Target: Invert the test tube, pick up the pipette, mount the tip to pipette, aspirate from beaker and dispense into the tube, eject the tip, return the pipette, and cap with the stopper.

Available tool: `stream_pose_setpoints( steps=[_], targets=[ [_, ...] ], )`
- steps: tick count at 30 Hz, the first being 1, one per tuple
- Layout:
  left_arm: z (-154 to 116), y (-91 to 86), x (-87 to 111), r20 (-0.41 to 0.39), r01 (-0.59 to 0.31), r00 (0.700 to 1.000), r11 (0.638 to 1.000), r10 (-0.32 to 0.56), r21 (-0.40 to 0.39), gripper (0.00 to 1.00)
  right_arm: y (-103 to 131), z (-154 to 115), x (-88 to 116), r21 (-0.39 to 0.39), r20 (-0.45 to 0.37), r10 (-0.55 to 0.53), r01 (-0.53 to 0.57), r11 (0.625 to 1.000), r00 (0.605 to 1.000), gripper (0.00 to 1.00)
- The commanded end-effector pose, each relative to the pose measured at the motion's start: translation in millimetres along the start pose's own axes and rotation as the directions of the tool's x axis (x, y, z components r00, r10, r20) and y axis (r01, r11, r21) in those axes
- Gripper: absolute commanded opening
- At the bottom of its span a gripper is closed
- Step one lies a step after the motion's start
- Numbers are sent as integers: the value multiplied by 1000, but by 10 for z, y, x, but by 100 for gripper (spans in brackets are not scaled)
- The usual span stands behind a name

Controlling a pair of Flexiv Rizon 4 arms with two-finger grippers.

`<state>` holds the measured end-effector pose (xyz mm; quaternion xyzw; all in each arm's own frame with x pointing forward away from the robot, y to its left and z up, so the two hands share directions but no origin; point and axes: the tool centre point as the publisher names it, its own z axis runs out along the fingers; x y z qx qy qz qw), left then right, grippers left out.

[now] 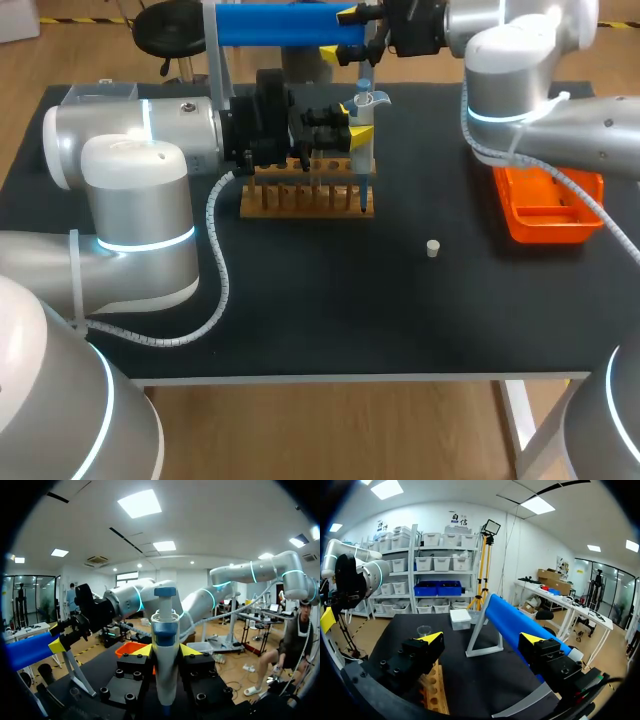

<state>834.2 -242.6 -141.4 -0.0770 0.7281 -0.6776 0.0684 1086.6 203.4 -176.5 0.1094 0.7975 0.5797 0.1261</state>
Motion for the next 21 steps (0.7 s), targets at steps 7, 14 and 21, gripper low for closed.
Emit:
stream_pose_setpoints(
  steps=[7, 14, 21],
  targets=[
    [14, 9, 2, 3, -1, 1000, 1000, 1, 4, 0, -3, 3, -12, 0, -3, 0, 0, 1000, 1000, 100],
    [14, 9, 2, 3, -1, 1000, 1000, 1, 4, 0, -3, 3, -12, 0, -3, 0, 0, 1000, 1000, 100],
    [10, 8, 0, 3, -3, 1000, 1000, 3, -11, 0, -3, 3, -12, 0, -3, 0, 0, 1000, 1000, 100]
  ],
)
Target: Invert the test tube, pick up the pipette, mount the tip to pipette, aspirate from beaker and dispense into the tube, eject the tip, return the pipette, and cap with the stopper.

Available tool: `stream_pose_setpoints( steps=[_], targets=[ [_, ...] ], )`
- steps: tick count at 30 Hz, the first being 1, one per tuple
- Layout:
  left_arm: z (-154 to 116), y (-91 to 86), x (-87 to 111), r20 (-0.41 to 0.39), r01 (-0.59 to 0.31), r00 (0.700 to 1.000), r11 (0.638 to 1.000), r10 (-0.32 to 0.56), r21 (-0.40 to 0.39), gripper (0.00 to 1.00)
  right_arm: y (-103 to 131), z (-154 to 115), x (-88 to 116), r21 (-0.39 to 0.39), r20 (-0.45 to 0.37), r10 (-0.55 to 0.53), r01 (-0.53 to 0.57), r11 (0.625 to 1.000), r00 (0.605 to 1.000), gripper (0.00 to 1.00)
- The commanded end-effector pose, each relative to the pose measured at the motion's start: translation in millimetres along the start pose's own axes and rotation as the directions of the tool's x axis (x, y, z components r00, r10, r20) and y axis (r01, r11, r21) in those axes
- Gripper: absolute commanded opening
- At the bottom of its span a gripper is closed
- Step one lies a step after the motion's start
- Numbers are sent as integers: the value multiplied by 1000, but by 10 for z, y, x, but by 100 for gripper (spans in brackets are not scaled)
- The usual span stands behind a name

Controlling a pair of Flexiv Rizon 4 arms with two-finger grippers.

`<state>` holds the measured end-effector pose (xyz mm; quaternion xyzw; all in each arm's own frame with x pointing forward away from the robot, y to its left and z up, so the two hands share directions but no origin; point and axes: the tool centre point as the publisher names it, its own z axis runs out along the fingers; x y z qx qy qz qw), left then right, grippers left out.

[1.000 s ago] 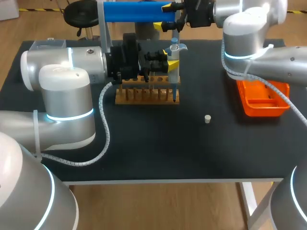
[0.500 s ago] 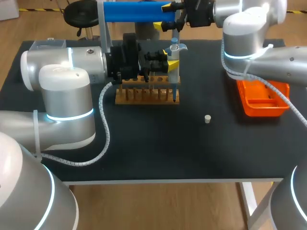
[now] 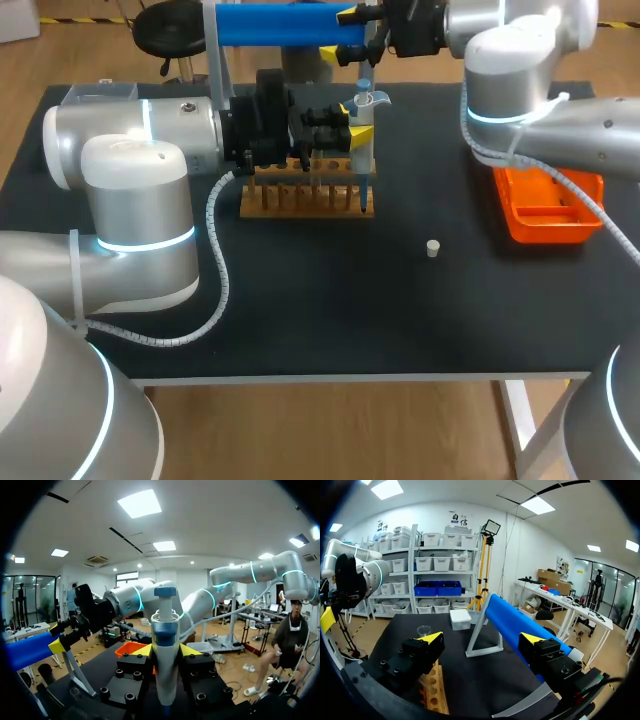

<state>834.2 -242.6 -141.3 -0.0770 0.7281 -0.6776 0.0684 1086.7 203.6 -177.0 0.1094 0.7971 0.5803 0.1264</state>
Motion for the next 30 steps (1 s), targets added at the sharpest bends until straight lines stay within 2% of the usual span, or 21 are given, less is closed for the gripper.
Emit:
stream_pose_setpoints(
  steps=[1, 9, 16, 22, 30],
  targets=[
    [-17, 18, -12, 12, 1, 1000, 1000, -1, -26, 0, 0, -1, -12, 2, -4, 0, 0, 1000, 1000, 100],
    [-514, 68, -169, 142, 18, 990, 996, -5, -91, 0, 0, -1, -12, 2, -4, 0, 0, 1000, 1000, 100],
    [-1076, 100, -375, 299, 31, 954, 991, 9, -130, 0, 0, -1, -12, 2, -4, 0, 0, 1000, 1000, 100],
    [-1483, 89, -633, 402, 29, 915, 984, 45, -175, 0, 0, -1, -12, 2, -4, 0, 0, 1000, 1000, 100],
    [-1709, 43, -1063, 474, 23, 878, 982, 69, -186, 0, 0, -1, -12, 2, -4, 0, 0, 1000, 1000, 100]
  ],
)
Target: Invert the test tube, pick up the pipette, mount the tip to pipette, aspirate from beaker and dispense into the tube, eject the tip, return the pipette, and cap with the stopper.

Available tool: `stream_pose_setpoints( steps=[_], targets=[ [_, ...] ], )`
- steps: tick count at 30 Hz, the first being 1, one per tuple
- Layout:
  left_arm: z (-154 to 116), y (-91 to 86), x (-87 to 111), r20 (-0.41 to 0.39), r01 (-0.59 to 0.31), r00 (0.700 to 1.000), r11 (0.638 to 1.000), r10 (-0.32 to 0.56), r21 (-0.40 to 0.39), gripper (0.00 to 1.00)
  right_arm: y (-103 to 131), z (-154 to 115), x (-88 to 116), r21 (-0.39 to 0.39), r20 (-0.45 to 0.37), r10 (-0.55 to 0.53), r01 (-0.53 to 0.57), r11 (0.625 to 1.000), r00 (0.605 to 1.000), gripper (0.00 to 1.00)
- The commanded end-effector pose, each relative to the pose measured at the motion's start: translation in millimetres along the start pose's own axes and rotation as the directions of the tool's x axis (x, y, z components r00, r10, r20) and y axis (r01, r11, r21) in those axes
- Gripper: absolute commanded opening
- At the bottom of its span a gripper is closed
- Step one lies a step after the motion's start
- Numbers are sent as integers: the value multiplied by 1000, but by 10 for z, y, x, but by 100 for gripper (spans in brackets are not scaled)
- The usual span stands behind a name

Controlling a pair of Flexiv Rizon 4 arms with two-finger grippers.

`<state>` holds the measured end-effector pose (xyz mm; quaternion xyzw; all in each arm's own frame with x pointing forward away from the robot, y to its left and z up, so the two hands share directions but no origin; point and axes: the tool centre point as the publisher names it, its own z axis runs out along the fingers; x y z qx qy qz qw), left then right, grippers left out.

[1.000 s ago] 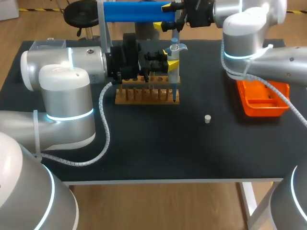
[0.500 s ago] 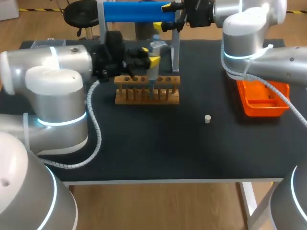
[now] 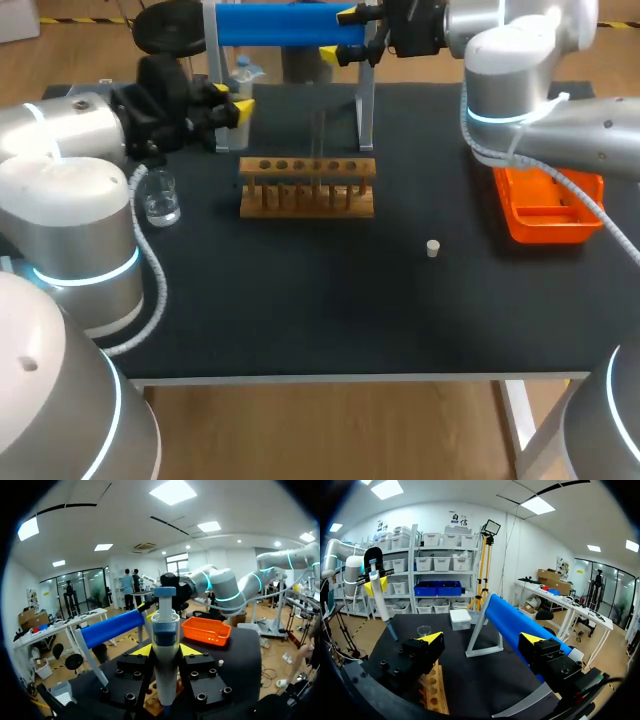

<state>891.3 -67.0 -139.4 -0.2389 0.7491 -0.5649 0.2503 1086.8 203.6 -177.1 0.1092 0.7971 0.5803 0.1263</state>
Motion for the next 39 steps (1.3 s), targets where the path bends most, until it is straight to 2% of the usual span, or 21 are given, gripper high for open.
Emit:
stream_pose_setpoints(
  steps=[1, 8, 16, 25, 30, 36, 39],
  targets=[
    [-15, -30, -248, 4, 6, 1000, 1000, -6, -1, 0, 1, -1, -11, 2, -3, 0, 0, 1000, 1000, 100],
    [141, -15, -602, 89, 31, 996, 999, -32, 12, 0, 1, -1, -11, 2, -3, 0, 0, 1000, 1000, 100],
    [387, -30, -850, 160, 59, 985, 998, -62, 24, 0, 1, -1, -11, 2, -3, 0, 0, 1000, 1000, 100],
    [643, -104, -1060, 237, 79, 968, 997, -80, 14, 0, 1, -1, -11, 2, -3, 0, 0, 1000, 1000, 100],
    [754, -144, -1134, 311, 82, 947, 997, -77, -3, 0, 1, -1, -11, 2, -3, 0, 0, 1000, 1000, 100],
    [885, -164, -1197, 331, 93, 940, 996, -86, -5, 0, 1, -1, -11, 2, -3, 0, 0, 1000, 1000, 100],
    [933, -159, -1244, 365, 110, 926, 994, -99, -9, 0, 1, -1, -11, 2, -3, 0, 0, 1000, 1000, 100]
  ],
)
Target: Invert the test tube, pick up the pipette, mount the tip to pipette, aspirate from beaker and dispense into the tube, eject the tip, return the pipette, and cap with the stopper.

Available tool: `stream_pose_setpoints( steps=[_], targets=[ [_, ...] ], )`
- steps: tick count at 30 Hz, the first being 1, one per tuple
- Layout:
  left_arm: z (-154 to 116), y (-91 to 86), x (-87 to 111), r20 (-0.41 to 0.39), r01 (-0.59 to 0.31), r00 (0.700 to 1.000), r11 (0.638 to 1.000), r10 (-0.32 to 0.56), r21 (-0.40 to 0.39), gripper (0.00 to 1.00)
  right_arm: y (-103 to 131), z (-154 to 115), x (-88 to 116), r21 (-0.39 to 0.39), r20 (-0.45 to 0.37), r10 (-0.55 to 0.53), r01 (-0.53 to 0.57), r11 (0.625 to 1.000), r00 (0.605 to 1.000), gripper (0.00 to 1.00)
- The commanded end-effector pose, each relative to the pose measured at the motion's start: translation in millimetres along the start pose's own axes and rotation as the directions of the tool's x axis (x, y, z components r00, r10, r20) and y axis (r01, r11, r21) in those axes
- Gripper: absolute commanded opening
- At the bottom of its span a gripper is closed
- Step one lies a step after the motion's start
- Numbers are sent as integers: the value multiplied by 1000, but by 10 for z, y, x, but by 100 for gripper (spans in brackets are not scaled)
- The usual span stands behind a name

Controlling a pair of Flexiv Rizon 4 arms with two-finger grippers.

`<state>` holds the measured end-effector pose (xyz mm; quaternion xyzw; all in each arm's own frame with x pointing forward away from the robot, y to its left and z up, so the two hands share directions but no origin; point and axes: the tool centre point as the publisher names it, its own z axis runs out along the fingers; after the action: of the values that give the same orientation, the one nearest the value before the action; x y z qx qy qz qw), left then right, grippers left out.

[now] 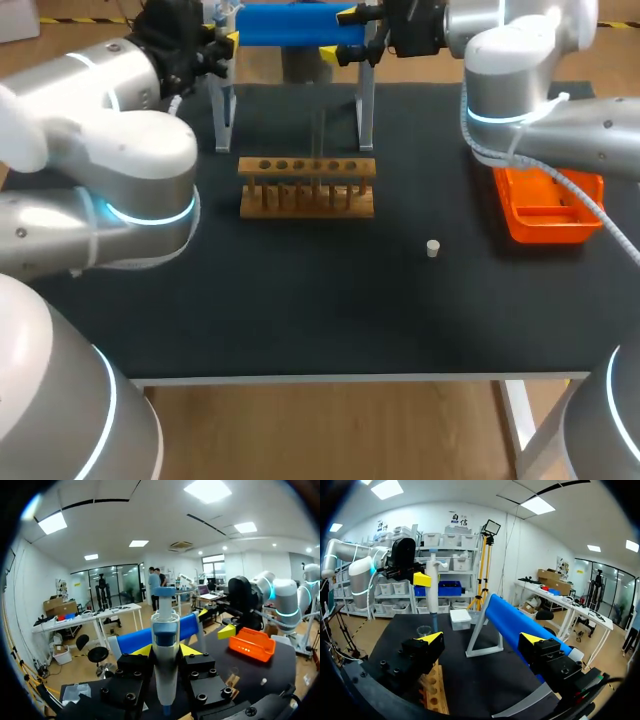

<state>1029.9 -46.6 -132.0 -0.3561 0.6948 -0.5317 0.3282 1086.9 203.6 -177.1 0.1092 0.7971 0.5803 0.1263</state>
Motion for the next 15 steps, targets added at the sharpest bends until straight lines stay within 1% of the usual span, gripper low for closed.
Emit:
stream_pose_setpoints(
  steps=[1, 10, 15],
  targets=[
    [219, -39, 4, 93, 12, 996, 1000, -11, -16, 0, 1, -2, -10, 2, -3, 0, 0, 1000, 1000, 100],
    [392, -19, -81, 172, 47, 984, 998, -38, -50, 0, 1, -2, -10, 2, -3, 0, 0, 1000, 1000, 100],
    [478, -12, -133, 208, 66, 977, 996, -54, -53, 0, 1, -2, -10, 2, -3, 0, 0, 1000, 1000, 100]
  ],
)
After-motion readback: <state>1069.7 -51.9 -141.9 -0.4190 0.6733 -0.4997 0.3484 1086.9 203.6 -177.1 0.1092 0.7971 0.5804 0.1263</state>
